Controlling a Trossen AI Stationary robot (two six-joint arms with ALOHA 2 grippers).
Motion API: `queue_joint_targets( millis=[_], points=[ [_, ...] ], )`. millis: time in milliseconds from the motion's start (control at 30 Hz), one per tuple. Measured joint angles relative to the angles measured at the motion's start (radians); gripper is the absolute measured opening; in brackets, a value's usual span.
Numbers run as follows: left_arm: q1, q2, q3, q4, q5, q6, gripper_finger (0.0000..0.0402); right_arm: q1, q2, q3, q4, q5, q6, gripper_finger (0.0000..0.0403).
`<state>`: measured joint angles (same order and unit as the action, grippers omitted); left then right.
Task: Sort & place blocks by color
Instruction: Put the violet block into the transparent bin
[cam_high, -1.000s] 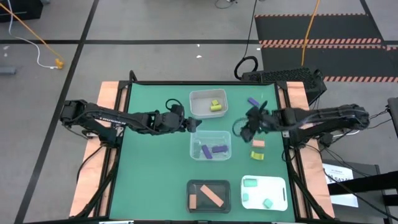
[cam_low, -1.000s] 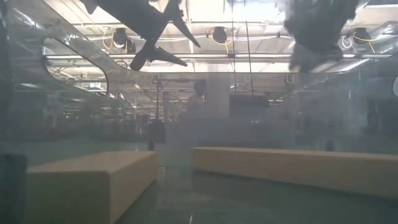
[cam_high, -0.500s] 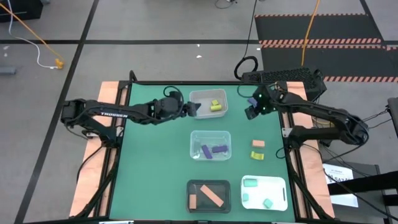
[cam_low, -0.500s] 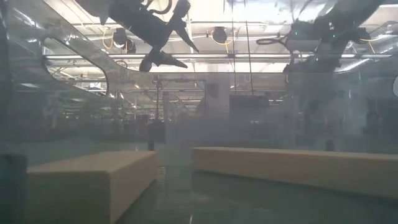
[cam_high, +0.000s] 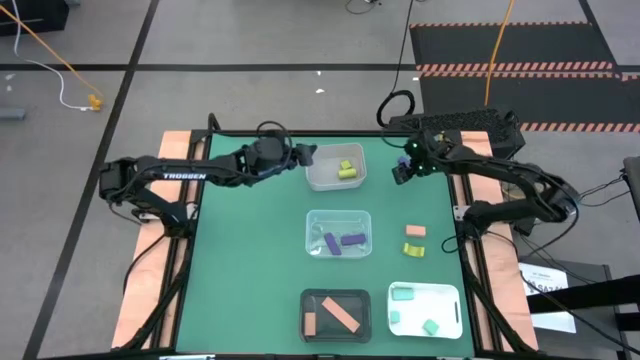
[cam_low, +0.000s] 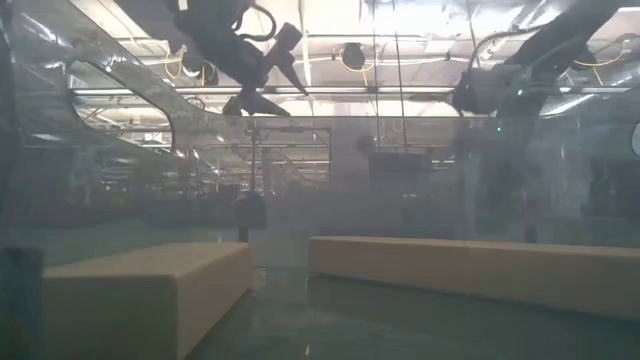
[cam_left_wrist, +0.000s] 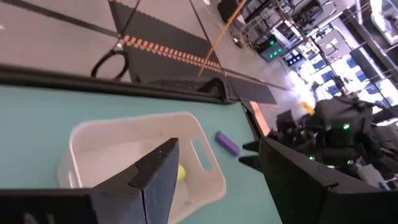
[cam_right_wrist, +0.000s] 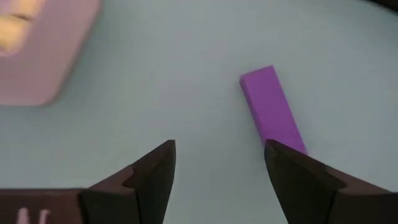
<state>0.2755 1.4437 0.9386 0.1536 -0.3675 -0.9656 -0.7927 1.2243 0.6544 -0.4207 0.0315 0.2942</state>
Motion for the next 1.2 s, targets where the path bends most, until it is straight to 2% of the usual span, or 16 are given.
queue_joint_targets(
  millis=[200, 567, 833, 967, 1167, 1200],
  points=[
    [0.045, 0.0, 0.0, 0.008, 0.039, 0.032, 0.0223, -0.048, 0.103, 0.0, 0.029, 0.023, 0.005, 0.0236],
    [0.114, 0.0, 0.0, 0.009, 0.062, 0.097, 0.0223, -0.122, 0.167, 0.0, 0.119, 0.024, -0.017, 0.0236],
    [0.16, 0.0, 0.0, 0.008, 0.107, 0.109, 0.0223, -0.135, 0.236, 0.025, 0.097, 0.019, -0.053, 0.0231],
    [0.169, 0.0, 0.0, 0.01, 0.109, 0.133, 0.0223, -0.135, 0.235, 0.026, 0.088, 0.018, -0.064, 0.0192],
    [0.179, 0.0, 0.0, 0.024, 0.109, 0.153, 0.0223, -0.135, 0.233, 0.026, 0.08, 0.023, -0.072, 0.0083],
    [0.179, 0.0, 0.0, 0.028, 0.109, 0.158, 0.0223, -0.135, 0.233, 0.026, 0.08, 0.022, -0.072, 0.008]
  ],
)
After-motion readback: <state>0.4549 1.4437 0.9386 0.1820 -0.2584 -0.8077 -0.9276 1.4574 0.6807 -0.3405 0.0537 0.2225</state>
